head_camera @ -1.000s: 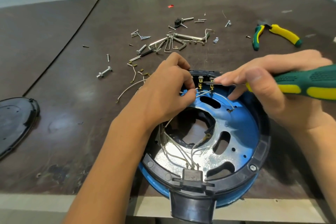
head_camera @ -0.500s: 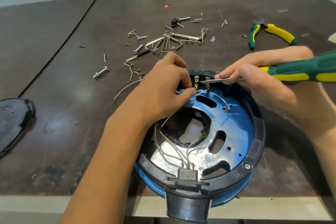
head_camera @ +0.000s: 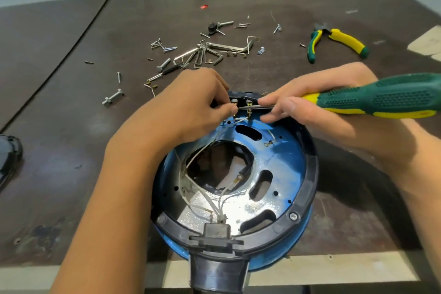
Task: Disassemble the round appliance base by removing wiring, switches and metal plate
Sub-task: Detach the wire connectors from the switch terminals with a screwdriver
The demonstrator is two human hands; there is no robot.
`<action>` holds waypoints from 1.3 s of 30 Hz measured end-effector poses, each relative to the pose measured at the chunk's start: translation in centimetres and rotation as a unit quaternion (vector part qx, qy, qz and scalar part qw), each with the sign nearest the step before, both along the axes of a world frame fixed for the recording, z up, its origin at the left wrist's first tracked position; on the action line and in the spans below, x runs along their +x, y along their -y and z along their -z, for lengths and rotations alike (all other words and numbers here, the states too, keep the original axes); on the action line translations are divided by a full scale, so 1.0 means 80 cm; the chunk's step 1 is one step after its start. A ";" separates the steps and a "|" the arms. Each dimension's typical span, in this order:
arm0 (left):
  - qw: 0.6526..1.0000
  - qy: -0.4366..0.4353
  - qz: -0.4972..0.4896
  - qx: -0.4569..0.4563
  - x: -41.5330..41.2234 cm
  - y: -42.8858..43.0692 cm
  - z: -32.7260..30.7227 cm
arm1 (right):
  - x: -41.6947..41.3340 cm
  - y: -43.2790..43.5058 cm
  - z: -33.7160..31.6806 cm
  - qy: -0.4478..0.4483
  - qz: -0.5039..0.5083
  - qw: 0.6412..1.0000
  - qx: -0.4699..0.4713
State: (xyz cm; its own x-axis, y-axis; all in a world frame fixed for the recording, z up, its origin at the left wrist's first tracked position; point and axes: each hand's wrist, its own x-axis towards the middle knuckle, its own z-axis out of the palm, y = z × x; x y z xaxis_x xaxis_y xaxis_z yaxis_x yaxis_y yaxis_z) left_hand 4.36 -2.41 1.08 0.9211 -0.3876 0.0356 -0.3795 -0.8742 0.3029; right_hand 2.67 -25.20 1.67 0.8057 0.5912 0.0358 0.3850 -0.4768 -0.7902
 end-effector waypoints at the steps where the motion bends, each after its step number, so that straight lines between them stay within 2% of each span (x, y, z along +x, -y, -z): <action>1: 1.000 0.005 0.000 -0.001 0.001 0.002 0.001 | -0.001 0.007 0.003 0.025 -0.031 0.999 -0.012; 5: 1.000 0.017 0.004 0.006 0.001 0.008 0.008 | -0.019 0.012 0.024 0.097 0.043 0.988 0.108; 6: 1.000 0.019 0.005 0.007 0.001 0.009 0.010 | -0.020 0.009 0.027 0.098 0.054 0.988 0.109; 8: 1.000 0.025 0.005 0.003 0.001 0.008 0.013 | -0.002 -0.010 0.029 0.044 0.057 0.996 0.046; 9: 1.000 0.027 0.006 -0.002 0.001 0.008 0.014 | 0.002 -0.010 0.028 -0.026 0.005 1.000 0.012; 11: 0.999 0.031 0.006 -0.009 0.001 0.007 0.016 | 0.004 -0.007 0.039 -0.091 0.007 0.996 0.009; 13: 0.999 0.034 0.009 -0.014 0.000 0.007 0.017 | -0.001 -0.017 0.033 -0.040 0.049 0.996 0.058; 14: 0.999 0.034 0.011 -0.018 0.000 0.007 0.017 | -0.003 -0.022 0.027 0.007 0.148 0.981 0.124; 15: 0.999 0.034 0.015 -0.023 0.000 0.007 0.018 | -0.011 -0.012 0.030 0.024 0.194 0.962 0.190; 17: 0.999 0.033 0.023 -0.030 -0.001 0.005 0.019 | -0.018 -0.008 0.034 0.026 0.214 0.946 0.243; 22: 0.997 0.052 0.038 -0.036 -0.001 0.003 0.022 | -0.002 -0.024 0.027 -0.033 0.236 0.938 0.251; 26: 0.997 0.051 0.039 -0.039 0.000 0.002 0.025 | -0.002 -0.028 0.030 -0.064 0.296 0.901 0.311; 34: 0.998 0.034 0.049 -0.024 0.001 0.001 0.025 | 0.015 -0.022 0.033 -0.089 0.298 0.912 0.269; 39: 0.997 0.049 0.051 -0.020 0.001 0.001 0.025 | 0.012 -0.024 0.032 -0.103 0.315 0.900 0.284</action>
